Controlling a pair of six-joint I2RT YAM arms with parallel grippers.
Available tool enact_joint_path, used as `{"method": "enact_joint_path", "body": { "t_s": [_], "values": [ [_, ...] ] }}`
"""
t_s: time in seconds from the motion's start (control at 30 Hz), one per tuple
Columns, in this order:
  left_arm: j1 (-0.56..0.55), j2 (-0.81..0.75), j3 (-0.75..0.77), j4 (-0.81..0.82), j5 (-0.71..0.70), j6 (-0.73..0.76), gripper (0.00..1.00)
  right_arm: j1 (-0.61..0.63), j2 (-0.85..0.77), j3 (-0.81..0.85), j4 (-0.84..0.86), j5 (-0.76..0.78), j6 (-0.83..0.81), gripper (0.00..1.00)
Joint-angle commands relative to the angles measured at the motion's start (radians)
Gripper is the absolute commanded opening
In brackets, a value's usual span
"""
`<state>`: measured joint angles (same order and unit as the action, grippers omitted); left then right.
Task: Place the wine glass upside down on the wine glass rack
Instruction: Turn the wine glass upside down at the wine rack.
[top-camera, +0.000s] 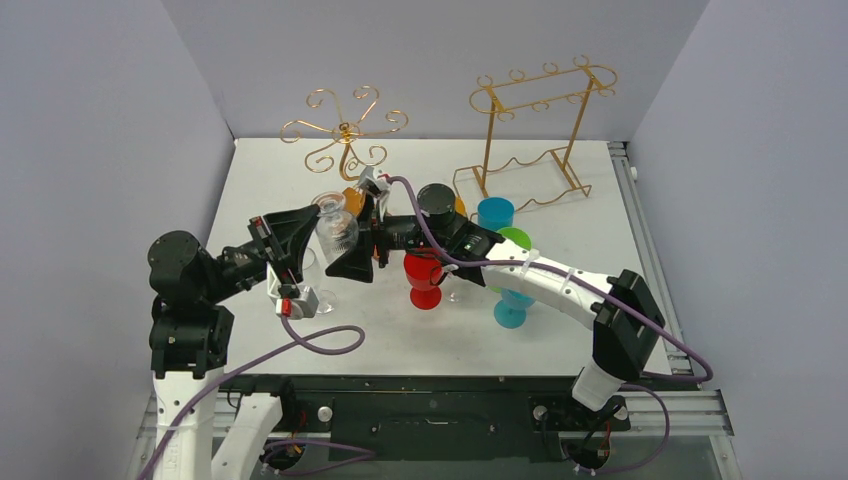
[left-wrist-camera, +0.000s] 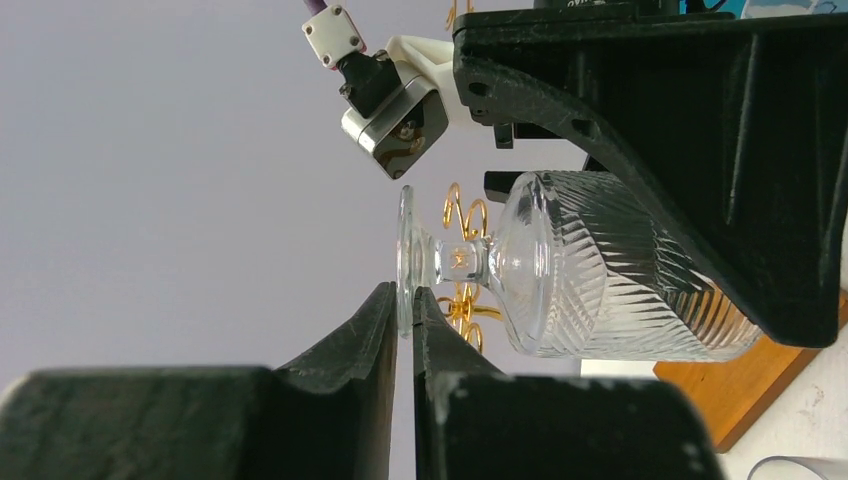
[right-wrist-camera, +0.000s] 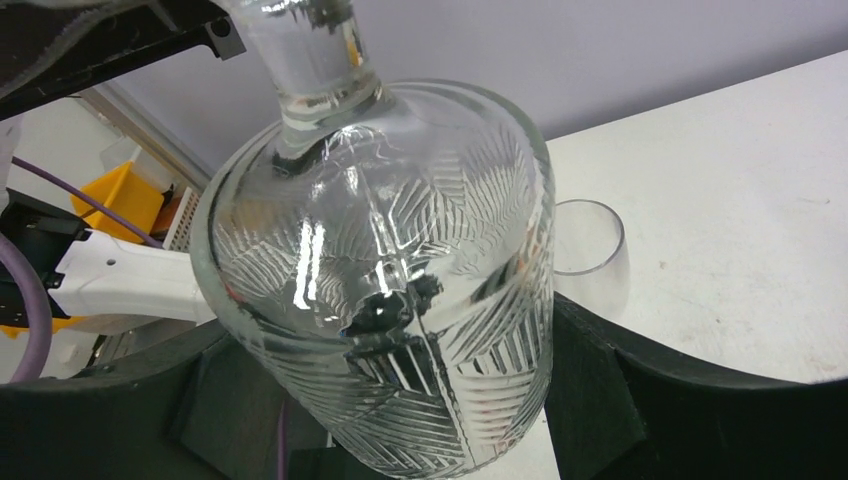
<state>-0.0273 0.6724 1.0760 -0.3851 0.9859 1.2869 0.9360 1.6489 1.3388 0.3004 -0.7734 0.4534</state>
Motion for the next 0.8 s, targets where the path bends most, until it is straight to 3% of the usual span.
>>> {"method": "enact_joint_path", "body": {
  "t_s": [0.0, 0.13, 0.3, 0.47, 0.6, 0.67, 0.77],
  "values": [
    [-0.005, -0.007, 0.036, 0.049, 0.042, 0.066, 0.0, 0.008, -0.006, 0.044, 0.172, -0.092, 0.011, 0.77],
    [-0.005, -0.01, 0.044, -0.025, 0.056, 0.149, 0.0, -0.006, -0.014, -0.006, 0.354, -0.155, 0.112, 0.77],
    [-0.005, -0.013, 0.035, -0.009, 0.06, 0.152, 0.0, -0.026, -0.006, -0.06, 0.7, -0.201, 0.353, 0.77],
    [-0.006, -0.013, 0.03, 0.007, 0.054, 0.151, 0.0, -0.027, 0.052, -0.035, 0.941, -0.215, 0.559, 0.78],
    [-0.006, -0.012, 0.033, -0.005, 0.05, 0.148, 0.0, -0.028, 0.063, -0.024, 0.959, -0.222, 0.583, 0.78],
    [-0.008, -0.011, 0.038, -0.017, 0.049, 0.149, 0.0, -0.032, 0.046, -0.027, 0.893, -0.215, 0.51, 0.78],
    [-0.008, -0.014, 0.037, -0.034, 0.049, 0.15, 0.0, -0.038, -0.014, -0.039, 0.666, -0.176, 0.293, 0.78]
  ]
}}
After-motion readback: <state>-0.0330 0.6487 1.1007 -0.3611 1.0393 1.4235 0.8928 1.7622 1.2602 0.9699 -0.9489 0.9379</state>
